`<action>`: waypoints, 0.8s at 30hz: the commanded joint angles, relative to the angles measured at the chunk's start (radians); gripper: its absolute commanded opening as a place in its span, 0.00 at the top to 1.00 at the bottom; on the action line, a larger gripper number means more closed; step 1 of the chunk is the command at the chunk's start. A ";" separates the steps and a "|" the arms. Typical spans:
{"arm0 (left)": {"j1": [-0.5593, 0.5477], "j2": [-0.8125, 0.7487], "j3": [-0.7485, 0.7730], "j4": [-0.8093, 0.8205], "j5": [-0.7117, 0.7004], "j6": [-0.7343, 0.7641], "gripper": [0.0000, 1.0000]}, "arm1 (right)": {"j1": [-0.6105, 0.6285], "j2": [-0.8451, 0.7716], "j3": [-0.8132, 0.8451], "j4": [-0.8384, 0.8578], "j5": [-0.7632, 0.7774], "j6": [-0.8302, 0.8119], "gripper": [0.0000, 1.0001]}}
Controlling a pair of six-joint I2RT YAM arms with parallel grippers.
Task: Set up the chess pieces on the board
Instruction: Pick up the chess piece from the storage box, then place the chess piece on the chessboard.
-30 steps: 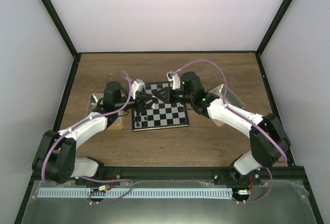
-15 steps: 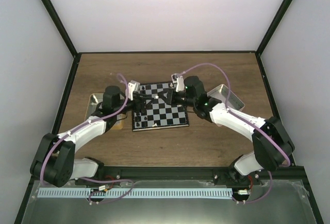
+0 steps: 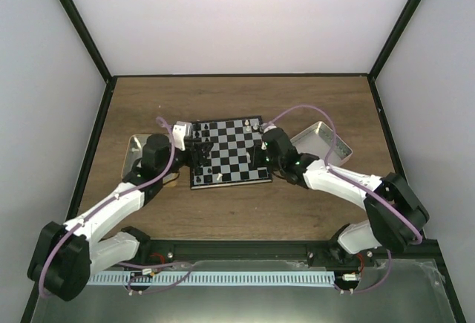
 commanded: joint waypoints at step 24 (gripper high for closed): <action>-0.006 -0.090 -0.022 -0.047 -0.071 -0.006 0.36 | -0.032 0.491 0.417 -0.049 0.291 -0.154 0.93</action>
